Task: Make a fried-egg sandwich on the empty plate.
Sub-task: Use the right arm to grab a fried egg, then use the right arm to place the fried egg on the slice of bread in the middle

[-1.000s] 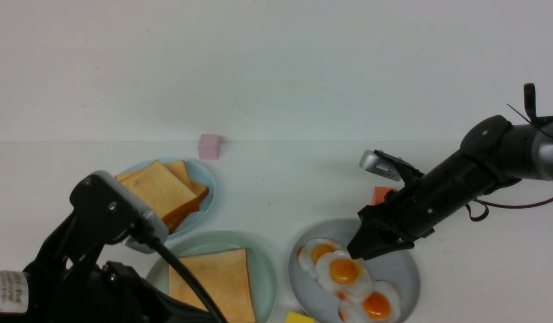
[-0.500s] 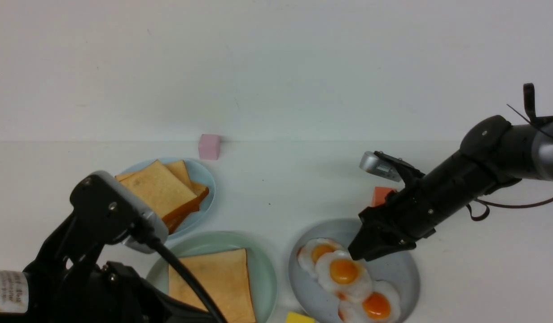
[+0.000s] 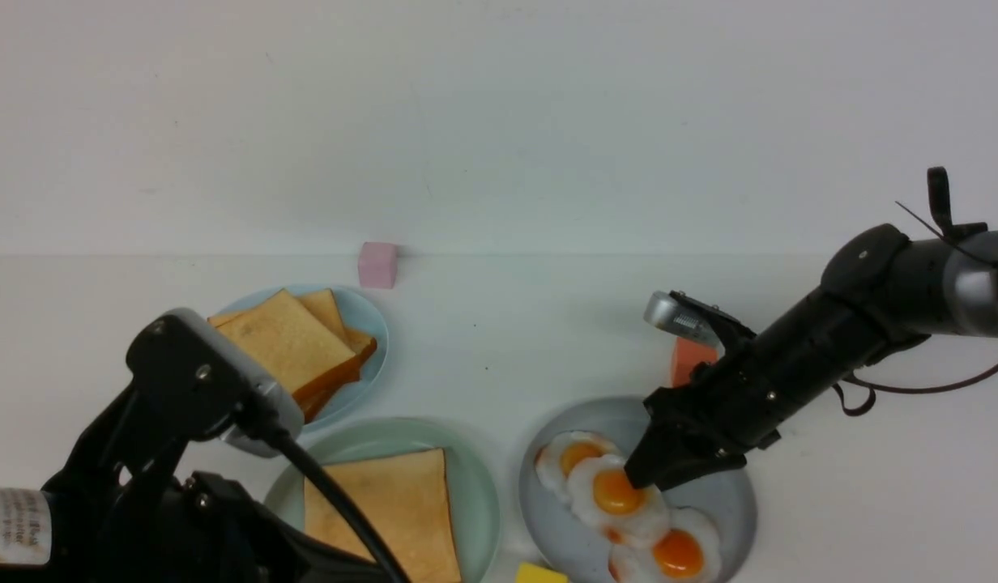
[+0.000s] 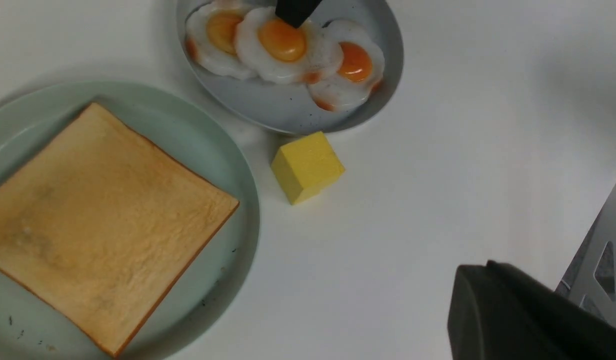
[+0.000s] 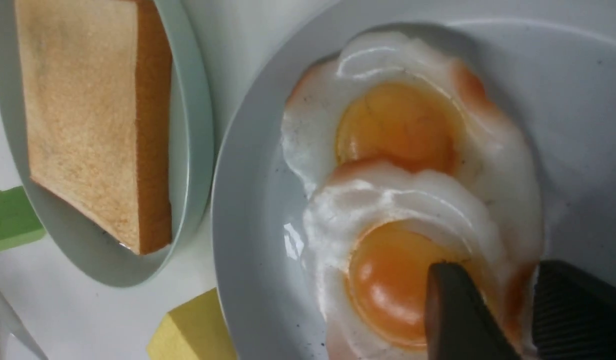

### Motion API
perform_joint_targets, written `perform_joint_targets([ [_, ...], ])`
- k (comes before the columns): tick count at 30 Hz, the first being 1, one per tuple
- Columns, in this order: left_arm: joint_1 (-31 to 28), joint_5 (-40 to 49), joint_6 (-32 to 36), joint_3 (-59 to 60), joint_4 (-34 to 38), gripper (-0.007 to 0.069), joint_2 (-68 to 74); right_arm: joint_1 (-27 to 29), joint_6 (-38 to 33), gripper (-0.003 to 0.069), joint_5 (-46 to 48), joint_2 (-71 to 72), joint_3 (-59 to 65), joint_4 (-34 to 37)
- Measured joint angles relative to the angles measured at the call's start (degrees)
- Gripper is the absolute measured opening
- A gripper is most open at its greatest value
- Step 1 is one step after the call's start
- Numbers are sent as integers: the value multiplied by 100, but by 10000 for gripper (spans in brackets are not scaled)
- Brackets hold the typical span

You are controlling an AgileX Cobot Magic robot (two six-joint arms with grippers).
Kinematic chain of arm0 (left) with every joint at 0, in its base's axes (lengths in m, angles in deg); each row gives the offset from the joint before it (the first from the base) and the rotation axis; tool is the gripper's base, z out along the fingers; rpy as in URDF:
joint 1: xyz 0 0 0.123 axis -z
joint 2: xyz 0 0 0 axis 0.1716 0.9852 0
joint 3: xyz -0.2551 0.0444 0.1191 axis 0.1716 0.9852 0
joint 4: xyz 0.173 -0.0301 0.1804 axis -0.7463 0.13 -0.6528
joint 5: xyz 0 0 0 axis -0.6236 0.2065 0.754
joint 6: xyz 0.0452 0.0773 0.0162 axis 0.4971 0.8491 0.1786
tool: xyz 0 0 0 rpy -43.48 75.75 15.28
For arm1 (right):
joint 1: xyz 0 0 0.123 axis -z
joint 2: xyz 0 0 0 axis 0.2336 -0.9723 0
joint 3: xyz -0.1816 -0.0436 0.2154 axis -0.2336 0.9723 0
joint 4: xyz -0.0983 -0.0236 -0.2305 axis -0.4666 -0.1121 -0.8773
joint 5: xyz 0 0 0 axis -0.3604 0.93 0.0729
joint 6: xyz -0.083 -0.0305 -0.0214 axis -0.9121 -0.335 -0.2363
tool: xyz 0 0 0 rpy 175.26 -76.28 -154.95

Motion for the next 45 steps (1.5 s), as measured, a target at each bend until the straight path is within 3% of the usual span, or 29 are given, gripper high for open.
perform_joint_targets([
  [8,0,0,0,0,0,8,0,0,7,78,13,48,0,-6],
  [15,0,-120,-521,0,-199,15,0,-118,326,62,216,574,-508,-137],
  [19,0,-45,-1085,0,-631,17,0,-505,582,62,374,789,-1017,-148],
  [22,0,165,-1918,0,-1064,17,-117,-1218,813,62,319,796,-1449,-142],
  [27,0,247,-2560,0,-1583,20,-629,-2049,859,62,-97,576,-1649,-98],
  [29,0,248,-2917,0,-2133,22,-991,-2332,859,64,-470,364,-1652,-121],
  [34,0,663,-3994,0,-3376,24,-1433,-2498,865,80,-1054,-176,-1652,-338],
  [38,0,978,-4555,0,-3813,26,-1448,-2498,877,117,-1113,-312,-1652,-335],
  [45,0,769,-4890,126,-4104,27,-1453,-2492,871,329,-980,-56,-1665,-296],
])
